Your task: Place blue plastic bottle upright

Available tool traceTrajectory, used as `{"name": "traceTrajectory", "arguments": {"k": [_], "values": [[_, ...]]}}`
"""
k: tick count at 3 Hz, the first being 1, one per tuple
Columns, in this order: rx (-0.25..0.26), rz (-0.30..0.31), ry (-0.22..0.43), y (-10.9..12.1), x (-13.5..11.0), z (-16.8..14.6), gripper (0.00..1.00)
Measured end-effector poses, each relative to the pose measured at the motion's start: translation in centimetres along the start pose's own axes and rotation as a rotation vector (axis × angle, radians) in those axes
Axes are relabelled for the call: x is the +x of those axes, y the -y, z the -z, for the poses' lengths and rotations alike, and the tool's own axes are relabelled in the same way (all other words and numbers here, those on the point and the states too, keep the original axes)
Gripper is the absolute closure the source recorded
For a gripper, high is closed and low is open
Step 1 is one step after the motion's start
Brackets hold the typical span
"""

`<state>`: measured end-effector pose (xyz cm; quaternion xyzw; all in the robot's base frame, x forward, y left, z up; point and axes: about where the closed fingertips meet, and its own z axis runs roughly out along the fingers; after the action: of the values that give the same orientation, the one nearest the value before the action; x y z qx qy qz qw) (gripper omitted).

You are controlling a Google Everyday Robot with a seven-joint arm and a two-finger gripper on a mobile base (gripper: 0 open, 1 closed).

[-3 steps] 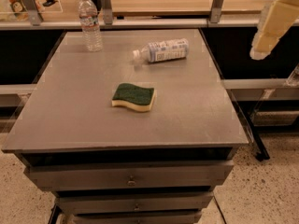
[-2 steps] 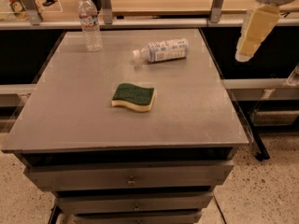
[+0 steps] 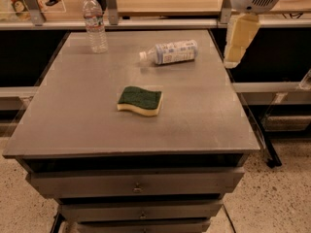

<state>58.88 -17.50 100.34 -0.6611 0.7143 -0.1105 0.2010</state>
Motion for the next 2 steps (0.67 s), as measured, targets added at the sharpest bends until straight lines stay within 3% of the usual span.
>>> {"name": "traceTrajectory", "arguments": {"k": [1,2], "values": [[-0.030,0.042,0.016,1.6,-1.2,-1.1,0.00],[-0.011,0.093,0.062,4.7,-2.7,-1.6,0.00]]}}
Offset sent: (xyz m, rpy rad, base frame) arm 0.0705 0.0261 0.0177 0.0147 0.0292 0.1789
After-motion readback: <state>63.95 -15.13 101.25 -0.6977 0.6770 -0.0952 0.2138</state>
